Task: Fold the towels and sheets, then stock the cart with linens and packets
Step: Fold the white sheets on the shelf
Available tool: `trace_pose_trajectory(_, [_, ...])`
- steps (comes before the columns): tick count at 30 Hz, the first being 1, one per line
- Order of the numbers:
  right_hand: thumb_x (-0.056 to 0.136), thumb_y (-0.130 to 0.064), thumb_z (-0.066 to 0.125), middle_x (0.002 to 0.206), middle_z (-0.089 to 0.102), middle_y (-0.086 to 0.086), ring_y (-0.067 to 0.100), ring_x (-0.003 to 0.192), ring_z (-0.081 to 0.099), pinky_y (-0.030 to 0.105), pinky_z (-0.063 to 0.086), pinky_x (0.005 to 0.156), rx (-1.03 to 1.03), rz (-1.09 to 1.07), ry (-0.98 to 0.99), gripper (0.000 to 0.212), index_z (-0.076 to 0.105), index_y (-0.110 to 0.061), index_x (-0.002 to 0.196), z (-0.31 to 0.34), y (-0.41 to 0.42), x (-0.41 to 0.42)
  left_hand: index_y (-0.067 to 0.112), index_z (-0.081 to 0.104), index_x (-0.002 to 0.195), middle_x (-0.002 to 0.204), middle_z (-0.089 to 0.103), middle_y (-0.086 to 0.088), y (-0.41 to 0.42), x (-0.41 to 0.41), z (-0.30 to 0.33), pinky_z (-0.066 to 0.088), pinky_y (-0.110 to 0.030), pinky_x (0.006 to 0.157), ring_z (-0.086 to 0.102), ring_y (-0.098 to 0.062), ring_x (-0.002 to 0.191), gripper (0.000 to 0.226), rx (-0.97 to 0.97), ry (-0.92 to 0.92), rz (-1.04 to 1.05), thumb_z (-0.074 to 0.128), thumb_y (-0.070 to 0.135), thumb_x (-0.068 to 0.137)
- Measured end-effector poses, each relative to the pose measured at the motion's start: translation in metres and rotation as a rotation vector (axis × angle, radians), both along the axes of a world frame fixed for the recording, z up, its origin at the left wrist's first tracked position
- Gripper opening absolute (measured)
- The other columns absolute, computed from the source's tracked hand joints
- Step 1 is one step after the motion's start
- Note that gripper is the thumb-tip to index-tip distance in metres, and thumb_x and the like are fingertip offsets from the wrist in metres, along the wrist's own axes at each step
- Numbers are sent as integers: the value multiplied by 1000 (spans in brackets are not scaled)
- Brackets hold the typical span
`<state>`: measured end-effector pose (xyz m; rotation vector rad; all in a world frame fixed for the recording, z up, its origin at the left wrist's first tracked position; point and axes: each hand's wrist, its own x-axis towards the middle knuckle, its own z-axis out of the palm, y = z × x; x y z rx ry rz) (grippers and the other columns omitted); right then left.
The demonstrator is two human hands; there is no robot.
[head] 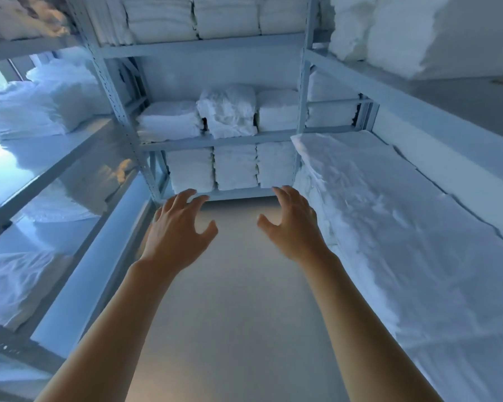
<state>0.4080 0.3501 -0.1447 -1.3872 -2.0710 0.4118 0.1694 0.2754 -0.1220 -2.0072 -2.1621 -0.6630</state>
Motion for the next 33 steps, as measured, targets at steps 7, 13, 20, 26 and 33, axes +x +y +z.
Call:
trace_pose_trajectory(7, [92,-55,58,166,28,1,20,153,22,47,21,124,-34,-144,-9,77,34,-24,158,-9,62,35,27,51,146,156,44,1,95,29,-14,40,-50,114,39,-22,144,63,-34,-37,-143,53,56,90])
trace_pose_trajectory(13, [93,-55,55,165,29,1,21,152,25,47,22,123,-65,-248,-35,73,36,-23,156,-26,128,42,25,49,148,158,42,-1,189,27,-36,38,-52,117,36,-23,146,62,-61,-76,-238,59,51,93])
trace_pose_trajectory(20, [90,-58,51,164,29,-2,21,151,26,47,22,123,-160,-326,-72,75,36,-24,155,-43,234,8,23,51,148,157,44,-3,319,-2,-60,37,-50,117,38,-24,145,62,-116,-113,-325,59,50,92])
trace_pose_trajectory(26, [93,-52,58,165,28,-1,20,152,23,46,21,124,-193,-368,-85,73,35,-23,156,-41,325,-33,22,50,148,158,43,-4,421,-39,-64,36,-51,118,37,-24,146,62,-161,-120,-378,58,51,93])
trace_pose_trajectory(33, [95,-49,59,163,32,-1,21,149,28,43,24,122,-186,-391,-125,69,37,-23,155,-34,393,-59,22,52,147,157,44,-4,495,-64,-58,37,-50,117,38,-25,145,59,-143,-151,-419,60,48,93])
